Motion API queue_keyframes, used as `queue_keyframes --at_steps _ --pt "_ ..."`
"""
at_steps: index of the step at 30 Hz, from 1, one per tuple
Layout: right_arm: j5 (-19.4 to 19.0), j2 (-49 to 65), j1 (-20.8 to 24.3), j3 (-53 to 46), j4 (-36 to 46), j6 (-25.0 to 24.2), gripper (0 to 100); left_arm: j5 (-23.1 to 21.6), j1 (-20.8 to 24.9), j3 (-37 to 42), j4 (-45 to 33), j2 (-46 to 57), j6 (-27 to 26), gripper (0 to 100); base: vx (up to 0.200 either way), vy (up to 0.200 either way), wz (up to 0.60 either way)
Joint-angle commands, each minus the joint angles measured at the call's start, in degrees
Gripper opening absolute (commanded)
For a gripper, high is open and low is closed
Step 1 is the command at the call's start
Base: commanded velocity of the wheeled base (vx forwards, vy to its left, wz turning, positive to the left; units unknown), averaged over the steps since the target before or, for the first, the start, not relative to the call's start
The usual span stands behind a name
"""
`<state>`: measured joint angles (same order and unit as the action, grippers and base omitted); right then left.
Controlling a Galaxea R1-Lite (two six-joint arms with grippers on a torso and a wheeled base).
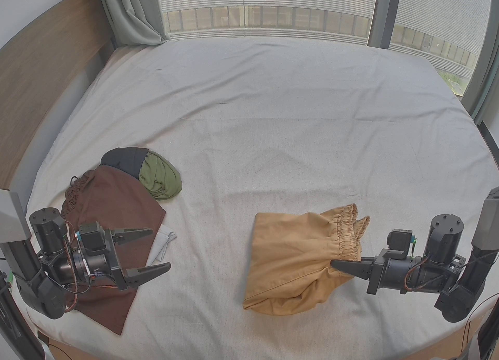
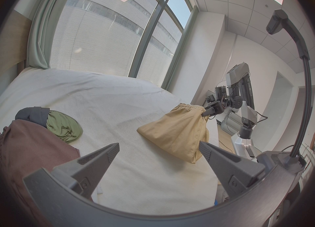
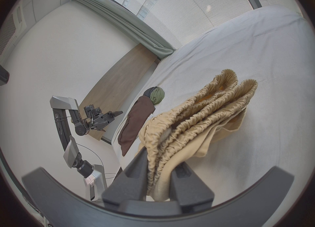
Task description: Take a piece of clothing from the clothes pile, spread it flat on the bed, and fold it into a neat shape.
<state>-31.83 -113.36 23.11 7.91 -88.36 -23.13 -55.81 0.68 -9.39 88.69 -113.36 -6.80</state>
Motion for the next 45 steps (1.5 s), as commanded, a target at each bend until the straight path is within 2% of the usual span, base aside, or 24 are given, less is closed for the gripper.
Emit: queue_keyframes --at_steps 1,13,31,45 --pt "0.01 0.33 0.62 0.44 -0.06 0.01 0 0.0 0.02 0.07 0.08 0.07 -0.05 100 0.0 0.0 0.0" --pt "0.01 1.83 2.11 3.07 -0.06 -1.13 0 0.0 0.02 -0.02 0.08 0.07 -0.14 100 0.0 0.0 0.0" --pt "0.28 1.83 2.81 12.83 0.03 -7.72 0 0.0 -0.07 0.07 0.0 1.83 0.12 100 0.0 0.0 0.0" --pt "-0.16 1.04 2.64 17.93 0.12 -8.69 0 0.0 0.02 0.07 0.0 1.83 0.03 100 0.0 0.0 0.0"
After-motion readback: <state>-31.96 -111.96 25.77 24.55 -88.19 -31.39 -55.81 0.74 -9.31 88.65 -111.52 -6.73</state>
